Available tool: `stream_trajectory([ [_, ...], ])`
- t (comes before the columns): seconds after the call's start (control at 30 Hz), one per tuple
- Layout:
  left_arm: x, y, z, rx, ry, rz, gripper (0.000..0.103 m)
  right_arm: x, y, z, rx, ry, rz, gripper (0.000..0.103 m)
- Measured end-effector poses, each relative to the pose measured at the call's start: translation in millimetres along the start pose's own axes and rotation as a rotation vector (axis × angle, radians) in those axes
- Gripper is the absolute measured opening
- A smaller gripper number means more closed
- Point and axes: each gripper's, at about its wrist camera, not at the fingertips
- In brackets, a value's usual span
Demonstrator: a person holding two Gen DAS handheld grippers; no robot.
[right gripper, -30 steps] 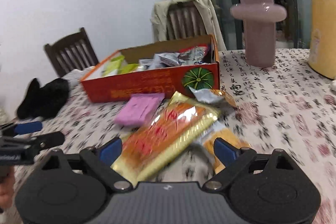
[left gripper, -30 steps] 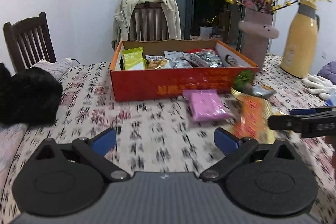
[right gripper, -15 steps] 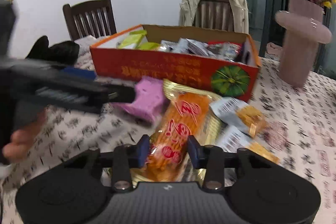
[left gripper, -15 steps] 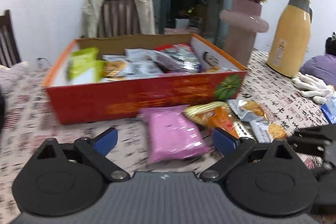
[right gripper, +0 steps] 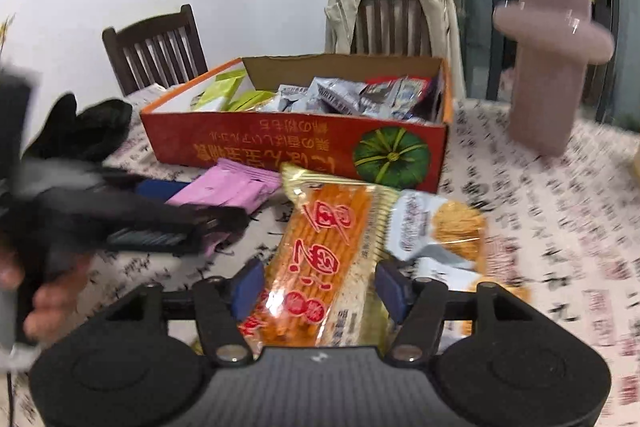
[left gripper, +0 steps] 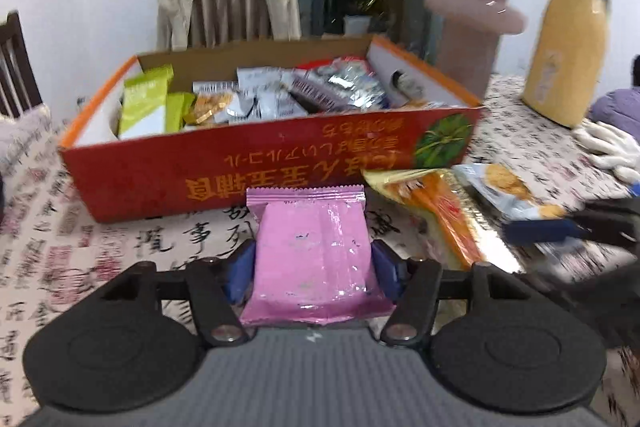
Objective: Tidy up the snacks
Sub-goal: 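Grasp the pink packet with the left tool while the right tool grasps the orange-gold packet, then carry both packets into the cardboard box and open both tools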
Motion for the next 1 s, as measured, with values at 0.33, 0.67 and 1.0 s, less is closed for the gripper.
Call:
stream_trajectory([
  [0.33,-42.9,-91.1,-27.6,0.063,-0.078,0.067,0.062,3.9,30.5,17.4,0.027,0.178,-0.015,0.071],
  [0.67,-68.9,-186.4,-77.1,0.126,-0.188,0.081,0.062,-55.9,-26.1,-28.7,-0.008,0.014,-0.069,0.021],
  [1.0,-66.6,-226.8,-116.7,0.125,-0.204,0.066,0.062,-109.1,-143.9,-100.7,0.112,0.059,0.034,0.02],
])
Point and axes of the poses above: each gripper's, at about its wrist camera, not at the fingertips, and y roughly the way its jaws point, x to its right, z to its top, and after that the axes turned 12 degrees about z, right-handed
